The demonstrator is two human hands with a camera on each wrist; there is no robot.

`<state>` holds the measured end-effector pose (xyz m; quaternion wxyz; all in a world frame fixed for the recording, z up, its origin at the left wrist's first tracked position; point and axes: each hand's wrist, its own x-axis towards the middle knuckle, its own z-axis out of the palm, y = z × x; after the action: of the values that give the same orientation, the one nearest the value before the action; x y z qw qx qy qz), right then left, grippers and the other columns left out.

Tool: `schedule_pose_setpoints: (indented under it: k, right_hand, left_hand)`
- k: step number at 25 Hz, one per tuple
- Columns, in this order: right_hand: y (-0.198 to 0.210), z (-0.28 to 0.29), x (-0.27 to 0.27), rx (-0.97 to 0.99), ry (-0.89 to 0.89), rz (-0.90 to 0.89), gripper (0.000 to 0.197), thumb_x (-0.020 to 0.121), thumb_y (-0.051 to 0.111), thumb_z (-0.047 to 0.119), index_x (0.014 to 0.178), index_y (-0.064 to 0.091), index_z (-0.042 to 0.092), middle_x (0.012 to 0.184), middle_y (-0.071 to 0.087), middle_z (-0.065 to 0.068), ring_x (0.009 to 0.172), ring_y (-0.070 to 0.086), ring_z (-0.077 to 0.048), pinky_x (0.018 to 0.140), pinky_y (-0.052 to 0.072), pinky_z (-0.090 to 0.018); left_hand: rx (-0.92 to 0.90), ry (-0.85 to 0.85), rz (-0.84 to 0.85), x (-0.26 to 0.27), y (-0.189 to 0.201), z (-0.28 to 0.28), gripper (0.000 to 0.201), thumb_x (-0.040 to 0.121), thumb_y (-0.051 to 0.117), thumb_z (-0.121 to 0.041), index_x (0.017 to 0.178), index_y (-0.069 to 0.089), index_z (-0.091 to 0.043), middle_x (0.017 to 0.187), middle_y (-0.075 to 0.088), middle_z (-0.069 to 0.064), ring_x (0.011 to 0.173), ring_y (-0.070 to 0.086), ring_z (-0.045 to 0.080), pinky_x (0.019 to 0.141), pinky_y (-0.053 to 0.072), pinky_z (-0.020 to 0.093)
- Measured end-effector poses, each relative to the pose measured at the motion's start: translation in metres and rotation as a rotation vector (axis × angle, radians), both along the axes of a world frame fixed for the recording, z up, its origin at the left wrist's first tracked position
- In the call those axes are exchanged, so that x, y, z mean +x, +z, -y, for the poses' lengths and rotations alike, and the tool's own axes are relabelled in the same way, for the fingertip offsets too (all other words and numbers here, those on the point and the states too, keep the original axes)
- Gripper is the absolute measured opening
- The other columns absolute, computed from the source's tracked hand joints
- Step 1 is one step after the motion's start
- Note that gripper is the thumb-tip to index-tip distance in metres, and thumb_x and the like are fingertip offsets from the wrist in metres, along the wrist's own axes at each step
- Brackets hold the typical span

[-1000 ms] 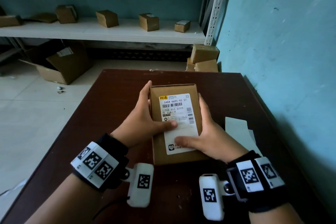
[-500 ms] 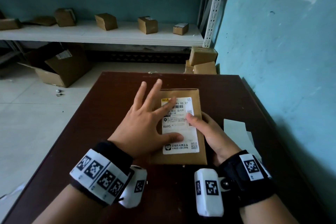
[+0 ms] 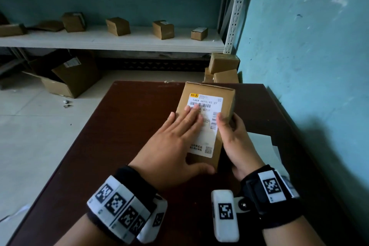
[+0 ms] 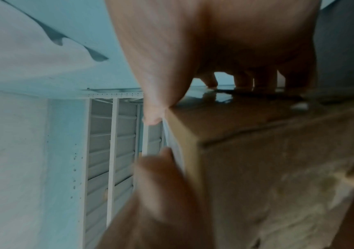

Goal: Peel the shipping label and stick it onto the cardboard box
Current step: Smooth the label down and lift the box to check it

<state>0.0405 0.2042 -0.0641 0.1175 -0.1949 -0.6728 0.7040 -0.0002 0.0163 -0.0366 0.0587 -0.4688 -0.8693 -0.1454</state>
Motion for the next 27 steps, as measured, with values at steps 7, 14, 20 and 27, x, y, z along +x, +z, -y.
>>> schedule_pose_setpoints:
  k: [7, 14, 20, 27]
  right_hand:
    - [0.000, -0.015, -0.004, 0.001, -0.127, -0.022, 0.082, 0.080, 0.066, 0.066, 0.146, 0.040, 0.024, 0.124, 0.070, 0.001, 0.105, 0.071, -0.015, 0.095, 0.056, -0.040]
    - [0.013, 0.008, 0.004, -0.037, 0.036, -0.127, 0.087, 0.070, 0.069, 0.066, 0.144, 0.042, 0.029, 0.127, 0.069, 0.005, 0.111, 0.069, -0.012, 0.095, 0.056, -0.044]
    - [0.010, 0.025, 0.008, 0.226, 0.263, -0.143, 0.093, 0.085, 0.076, 0.015, 0.156, 0.016, 0.028, 0.139, 0.059, 0.013, 0.123, 0.057, 0.005, 0.102, 0.047, -0.018]
    - [0.009, 0.023, 0.010, 0.271, 0.246, -0.116, 0.060, 0.104, 0.043, 0.036, 0.158, 0.018, 0.032, 0.145, 0.052, 0.018, 0.129, 0.049, 0.008, 0.112, 0.038, -0.019]
  left_hand:
    - [0.536, -0.209, 0.344, 0.015, 0.000, 0.002, 0.032, 0.089, 0.067, -0.033, 0.120, 0.070, -0.027, 0.137, 0.061, -0.010, 0.130, 0.054, 0.006, 0.106, 0.046, 0.039]
    - [0.804, 0.071, 1.065, -0.014, -0.014, 0.002, 0.079, 0.080, 0.079, -0.015, 0.147, 0.037, -0.020, 0.134, 0.064, 0.000, 0.123, 0.062, 0.019, 0.103, 0.050, 0.045]
    - [1.031, 0.147, 1.030, -0.016, -0.012, -0.005, 0.050, 0.095, 0.052, -0.029, 0.143, 0.044, -0.019, 0.130, 0.066, -0.001, 0.122, 0.062, 0.018, 0.099, 0.052, 0.031]
    - [1.042, 0.162, 1.132, -0.027, -0.025, 0.000, 0.063, 0.094, 0.051, -0.053, 0.151, 0.028, -0.041, 0.144, 0.054, -0.008, 0.131, 0.054, 0.015, 0.114, 0.035, 0.048]
